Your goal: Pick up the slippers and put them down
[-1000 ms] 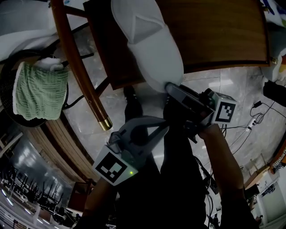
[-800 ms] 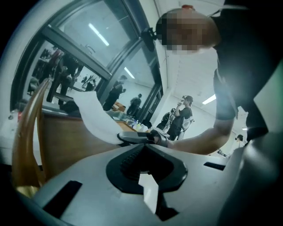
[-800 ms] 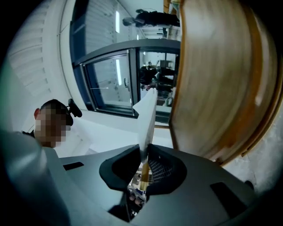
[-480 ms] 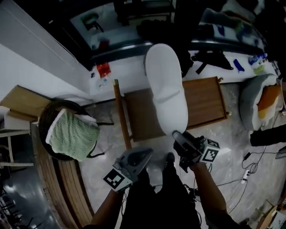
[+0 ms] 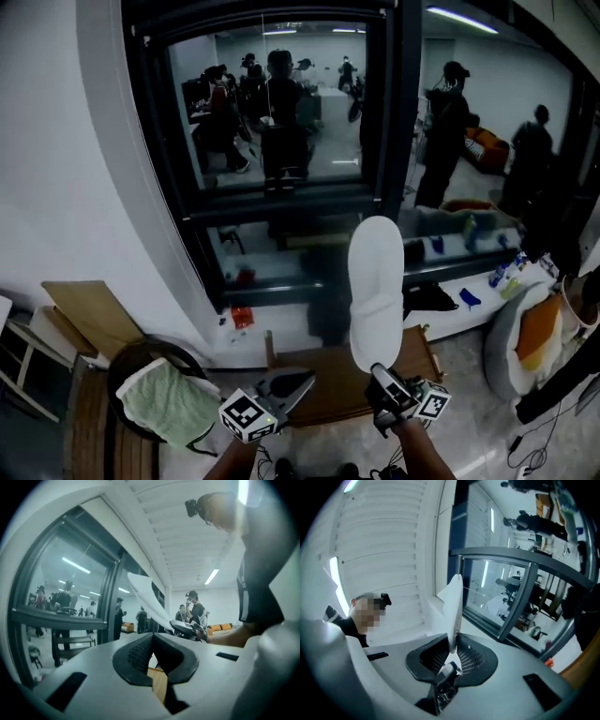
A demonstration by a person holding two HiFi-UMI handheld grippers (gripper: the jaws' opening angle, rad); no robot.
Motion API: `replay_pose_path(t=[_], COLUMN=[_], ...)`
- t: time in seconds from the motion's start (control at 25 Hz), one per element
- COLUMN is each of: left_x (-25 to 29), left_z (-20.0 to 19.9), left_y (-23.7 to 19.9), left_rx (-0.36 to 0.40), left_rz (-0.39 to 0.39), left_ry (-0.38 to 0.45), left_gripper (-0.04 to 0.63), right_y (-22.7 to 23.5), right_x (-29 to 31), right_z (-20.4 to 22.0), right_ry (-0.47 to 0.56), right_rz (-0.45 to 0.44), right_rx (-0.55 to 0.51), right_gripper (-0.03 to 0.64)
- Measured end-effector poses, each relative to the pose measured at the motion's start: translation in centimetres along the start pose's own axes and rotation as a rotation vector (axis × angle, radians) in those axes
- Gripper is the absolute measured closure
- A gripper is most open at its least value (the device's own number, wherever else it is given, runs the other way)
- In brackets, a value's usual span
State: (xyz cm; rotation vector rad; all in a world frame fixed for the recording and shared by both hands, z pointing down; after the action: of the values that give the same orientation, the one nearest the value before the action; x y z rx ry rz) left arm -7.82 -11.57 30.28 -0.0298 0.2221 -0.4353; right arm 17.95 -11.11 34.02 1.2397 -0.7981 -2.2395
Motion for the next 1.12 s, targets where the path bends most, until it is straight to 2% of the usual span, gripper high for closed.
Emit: replay_pose_path(t=[0.12,0.24,0.44,0.64,0.72,0.84,0.96,1.12], left_x=[0.6,0.9,0.6,-0.2,-0.4,-0.5,-0.4,-0.5], left_z=[-3.2,-5.2,-6.2,-7.9,-8.7,-9.6,-9.5,-8.8], left_y=[0.4,0.9,1.5,1.2,0.9,0.6,0.8,1.2], left_rx=[0.075,0.126,0.14,0.162,0.148,0.139,0.157,0.133], left_rz=[0.035,0.06,0.069,0.049,0.045,0.048,0.06,0.115], left_ry=[0.061,0.095,0.117,0.143,0.171,0.2,0.181,0.175], left_gripper=[0.584,0.584,0.584,0.584,0.584,0.584,0.584,0.584], right_y=[-0.8,-2.1,-4.2,-6.9,-7.7,-7.9,-7.5,-6.8], right_x=[0.7,2.0,4.0,6.9,7.6,8.3,8.2,7.8], right_z=[-1.0,-1.5,-2.1,-2.6,-2.8,-2.9,-2.8,-2.5], right_ry=[0.054,0.048,-0.017,-0.046,-0.051,-0.05,-0.052,-0.048], right_rz=[-0.072,-0.133,-0.2,-0.283,-0.31,-0.323,-0.314,-0.296], right_rx=[-0.007,-0.063,-0.188,-0.244,-0.246,-0.239,-0.231,-0.219], right_gripper=[0.558,0.558,0.561,0.561,0.563,0.565,0.565,0.565])
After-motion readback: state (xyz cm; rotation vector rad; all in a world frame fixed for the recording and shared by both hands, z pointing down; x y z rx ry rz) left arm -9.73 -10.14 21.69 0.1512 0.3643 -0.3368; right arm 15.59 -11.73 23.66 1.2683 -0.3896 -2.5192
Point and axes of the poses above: the fingertips, and each gripper's own axes: x forward along the fingers, y to its right, z out of its underside, the point moved 8 cm from there along -x, backward along the fingers, and after that the axes turned 12 degrees about y, right-handed, at the moved point
